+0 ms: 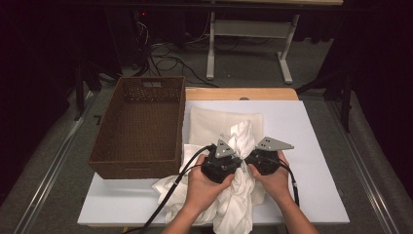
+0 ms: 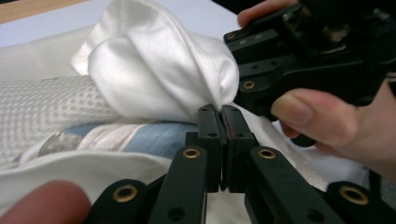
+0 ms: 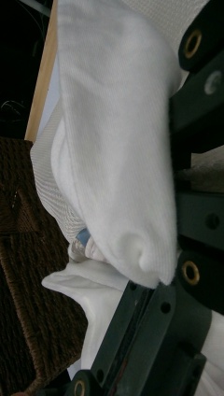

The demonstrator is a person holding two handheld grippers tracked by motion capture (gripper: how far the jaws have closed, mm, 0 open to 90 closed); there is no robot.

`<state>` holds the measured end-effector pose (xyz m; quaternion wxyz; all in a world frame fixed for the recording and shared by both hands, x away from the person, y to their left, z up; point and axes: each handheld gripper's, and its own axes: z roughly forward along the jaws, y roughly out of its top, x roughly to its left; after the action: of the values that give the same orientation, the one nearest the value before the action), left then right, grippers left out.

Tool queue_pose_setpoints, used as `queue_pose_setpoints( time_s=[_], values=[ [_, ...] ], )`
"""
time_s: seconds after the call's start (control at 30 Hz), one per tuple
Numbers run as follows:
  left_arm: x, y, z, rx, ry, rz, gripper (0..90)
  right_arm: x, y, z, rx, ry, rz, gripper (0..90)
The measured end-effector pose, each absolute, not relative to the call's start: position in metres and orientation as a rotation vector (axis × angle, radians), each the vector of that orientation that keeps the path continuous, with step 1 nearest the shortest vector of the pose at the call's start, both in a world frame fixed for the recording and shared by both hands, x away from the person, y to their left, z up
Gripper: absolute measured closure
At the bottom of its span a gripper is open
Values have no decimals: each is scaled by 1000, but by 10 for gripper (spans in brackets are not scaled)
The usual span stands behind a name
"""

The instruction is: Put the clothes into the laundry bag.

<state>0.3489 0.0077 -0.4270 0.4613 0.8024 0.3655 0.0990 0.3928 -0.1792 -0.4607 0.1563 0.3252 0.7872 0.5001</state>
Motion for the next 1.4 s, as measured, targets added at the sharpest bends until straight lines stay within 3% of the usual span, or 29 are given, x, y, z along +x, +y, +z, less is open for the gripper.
queue_pose_setpoints(
  time_s=[0.43,0.57,0.77,1.1,1.27,1.3,1.33,1.4],
  values=[
    [324,45,-463,1989,1003,211,895,395,-181,-462,983,2203,1383,886],
    [324,49,-480,2078,1078,319,897,397,-181,-462,989,2191,1365,887],
    [329,45,-481,2056,1092,319,882,393,-179,-457,992,2138,1375,888],
    [339,53,-440,1875,1062,308,488,388,-178,-449,929,2167,1468,888],
    [353,40,-435,1836,1060,294,417,385,-177,-446,903,2183,1493,888],
    [354,37,-437,1838,1061,307,429,384,-177,-445,894,2188,1498,888],
    [355,35,-440,1862,1059,324,510,384,-176,-445,885,2190,1505,888],
    [353,31,-446,1905,1049,335,774,384,-177,-445,887,2194,1499,888]
  ],
)
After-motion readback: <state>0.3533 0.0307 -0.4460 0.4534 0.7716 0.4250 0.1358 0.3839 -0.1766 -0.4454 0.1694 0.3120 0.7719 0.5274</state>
